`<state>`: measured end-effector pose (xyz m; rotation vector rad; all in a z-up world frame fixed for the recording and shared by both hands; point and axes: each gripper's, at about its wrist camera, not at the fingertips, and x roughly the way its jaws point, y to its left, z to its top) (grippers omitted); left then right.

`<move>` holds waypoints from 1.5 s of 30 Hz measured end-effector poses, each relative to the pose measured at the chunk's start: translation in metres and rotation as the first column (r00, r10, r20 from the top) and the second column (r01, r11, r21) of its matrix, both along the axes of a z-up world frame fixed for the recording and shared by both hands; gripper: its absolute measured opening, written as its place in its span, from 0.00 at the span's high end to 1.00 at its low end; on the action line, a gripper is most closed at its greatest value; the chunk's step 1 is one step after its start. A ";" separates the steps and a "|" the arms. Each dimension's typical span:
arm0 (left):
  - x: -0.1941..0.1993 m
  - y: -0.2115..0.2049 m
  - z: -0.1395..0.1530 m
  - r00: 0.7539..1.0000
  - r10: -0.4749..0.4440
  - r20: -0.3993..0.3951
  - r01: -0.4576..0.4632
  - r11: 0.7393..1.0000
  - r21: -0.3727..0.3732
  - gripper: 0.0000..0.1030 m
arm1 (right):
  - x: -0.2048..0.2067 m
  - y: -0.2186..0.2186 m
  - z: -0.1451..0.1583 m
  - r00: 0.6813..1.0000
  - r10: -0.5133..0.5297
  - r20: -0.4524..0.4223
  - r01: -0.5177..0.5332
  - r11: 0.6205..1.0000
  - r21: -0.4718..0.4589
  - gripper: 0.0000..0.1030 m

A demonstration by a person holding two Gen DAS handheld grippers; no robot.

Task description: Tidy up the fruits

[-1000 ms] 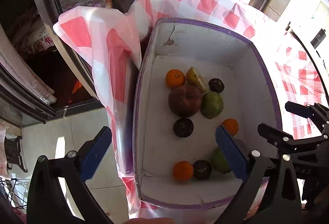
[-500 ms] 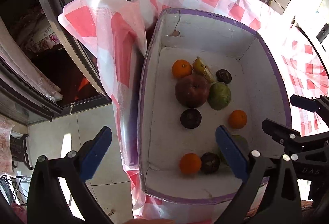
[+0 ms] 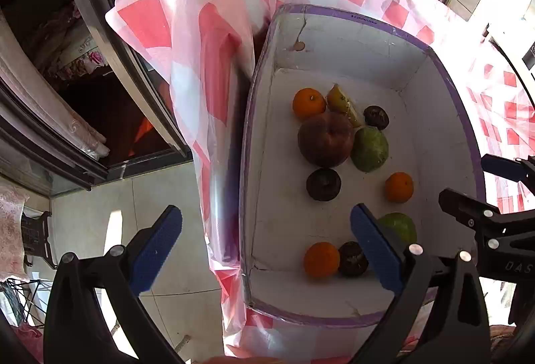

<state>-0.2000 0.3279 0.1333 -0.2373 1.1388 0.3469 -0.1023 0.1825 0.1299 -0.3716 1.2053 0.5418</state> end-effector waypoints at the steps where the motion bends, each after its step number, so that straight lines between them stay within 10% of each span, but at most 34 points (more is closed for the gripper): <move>1: 0.000 0.000 0.000 1.000 0.000 0.000 0.000 1.000 0.000 0.02 | 0.000 0.000 0.000 1.000 0.002 0.000 -0.002 1.000 0.000 0.16; 45: -0.010 0.009 -0.007 0.999 0.047 0.017 -0.047 0.999 0.010 0.02 | -0.005 0.000 -0.009 0.999 0.009 -0.035 -0.010 1.000 -0.012 0.16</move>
